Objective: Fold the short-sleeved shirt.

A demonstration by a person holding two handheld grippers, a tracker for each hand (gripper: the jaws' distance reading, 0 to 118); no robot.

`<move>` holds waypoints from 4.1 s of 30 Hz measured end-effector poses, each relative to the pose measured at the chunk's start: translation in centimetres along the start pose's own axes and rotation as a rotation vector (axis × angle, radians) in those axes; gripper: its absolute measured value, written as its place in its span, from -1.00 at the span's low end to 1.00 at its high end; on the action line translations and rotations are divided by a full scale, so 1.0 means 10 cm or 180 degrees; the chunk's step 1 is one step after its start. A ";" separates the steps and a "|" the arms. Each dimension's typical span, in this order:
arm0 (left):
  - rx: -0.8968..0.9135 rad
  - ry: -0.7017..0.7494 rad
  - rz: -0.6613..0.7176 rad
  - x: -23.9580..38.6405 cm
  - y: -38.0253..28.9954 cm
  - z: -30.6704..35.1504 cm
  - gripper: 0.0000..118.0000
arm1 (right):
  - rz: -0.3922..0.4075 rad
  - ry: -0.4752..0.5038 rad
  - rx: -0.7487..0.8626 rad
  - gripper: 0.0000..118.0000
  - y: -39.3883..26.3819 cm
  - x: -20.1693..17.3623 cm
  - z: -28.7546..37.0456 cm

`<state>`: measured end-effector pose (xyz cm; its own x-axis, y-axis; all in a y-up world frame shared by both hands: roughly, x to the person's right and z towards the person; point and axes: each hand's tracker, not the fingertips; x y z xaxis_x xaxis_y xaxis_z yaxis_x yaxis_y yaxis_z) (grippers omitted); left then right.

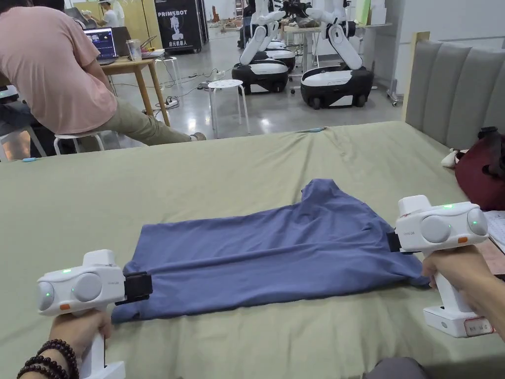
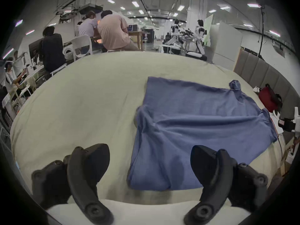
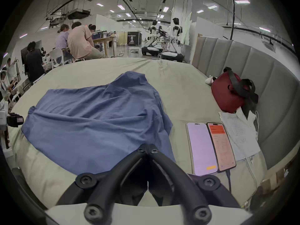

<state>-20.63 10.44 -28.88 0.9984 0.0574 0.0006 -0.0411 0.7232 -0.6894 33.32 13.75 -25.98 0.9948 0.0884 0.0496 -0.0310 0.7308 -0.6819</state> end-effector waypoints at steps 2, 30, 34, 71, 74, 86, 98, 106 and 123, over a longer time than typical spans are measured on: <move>-0.0312 0.0030 0.0008 -0.01 -0.05 -0.11 0.71 | 0.0033 -0.0011 -0.0057 -1.00 -0.03 -0.02 -0.04; -0.0010 -0.0140 -0.0236 0.25 0.17 0.09 -0.97 | -0.0169 0.0044 -0.0808 0.23 -0.40 0.23 -0.76; -0.0016 -0.0134 -0.0239 0.26 0.13 0.08 -0.97 | 0.0036 0.0201 -0.0490 -0.85 -0.31 0.11 -0.60; 0.0222 -0.0173 0.0108 -0.04 -0.22 0.82 -0.68 | 0.0251 0.0055 -0.0010 -0.15 -0.29 -0.06 0.47; 0.0250 -0.0094 -0.0094 0.04 0.00 0.74 -1.00 | 0.0188 0.0023 0.0001 -0.97 -0.13 -0.06 0.40; 0.0140 -0.0265 -0.0030 0.22 0.91 -0.22 -0.98 | 0.0135 -0.0009 -0.0095 -1.00 0.49 -0.06 -0.32; -0.0270 0.0086 -0.0183 0.15 1.25 -1.66 0.41 | 0.0338 0.0003 -0.0278 -1.00 1.01 -0.25 -1.21; 0.0058 -0.0135 -0.0386 0.32 1.30 -1.34 -0.96 | 0.0071 0.0049 -0.0380 -0.52 1.34 -0.06 -1.56; 0.0122 -0.0047 -0.0540 0.41 1.28 -1.16 -0.95 | 0.0185 -0.0035 -0.0747 -1.00 1.30 0.18 -2.37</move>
<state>-16.60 11.95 -46.17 0.9904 -0.0579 0.1254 0.1262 0.7491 -0.6503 36.99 7.37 -52.03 0.9909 0.1340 0.0122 -0.0636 0.5470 -0.8347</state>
